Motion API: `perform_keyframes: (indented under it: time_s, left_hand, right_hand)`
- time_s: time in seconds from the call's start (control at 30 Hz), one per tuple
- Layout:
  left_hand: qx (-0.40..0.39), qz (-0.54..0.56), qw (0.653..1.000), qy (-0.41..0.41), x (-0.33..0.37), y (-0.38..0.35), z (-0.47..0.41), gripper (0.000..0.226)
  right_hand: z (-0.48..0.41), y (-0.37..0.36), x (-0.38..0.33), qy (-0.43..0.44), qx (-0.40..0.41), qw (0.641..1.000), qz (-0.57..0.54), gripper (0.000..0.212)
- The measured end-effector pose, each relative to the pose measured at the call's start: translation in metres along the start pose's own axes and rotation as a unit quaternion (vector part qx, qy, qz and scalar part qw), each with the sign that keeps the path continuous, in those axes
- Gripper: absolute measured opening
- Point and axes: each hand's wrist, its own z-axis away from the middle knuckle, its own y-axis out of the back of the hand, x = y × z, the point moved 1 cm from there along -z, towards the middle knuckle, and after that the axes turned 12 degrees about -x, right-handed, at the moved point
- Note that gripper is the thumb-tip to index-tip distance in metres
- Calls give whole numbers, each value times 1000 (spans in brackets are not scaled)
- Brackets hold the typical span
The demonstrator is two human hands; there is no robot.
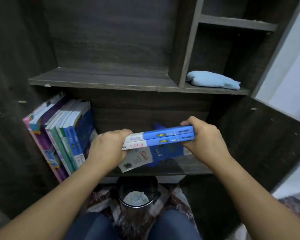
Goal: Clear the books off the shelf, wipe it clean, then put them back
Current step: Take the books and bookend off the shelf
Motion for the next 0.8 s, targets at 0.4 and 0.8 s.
perform_keyframes:
  time_s: [0.4, 0.8]
  left_hand:
    - [-113, -148, 957, -221, 166, 7, -13, 29]
    - [-261, -65, 869, -414, 328, -85, 25, 35]
  right_hand:
    - [102, 52, 45, -133, -225, 952, 158, 36]
    - [248, 64, 149, -276, -322, 905, 21, 26]
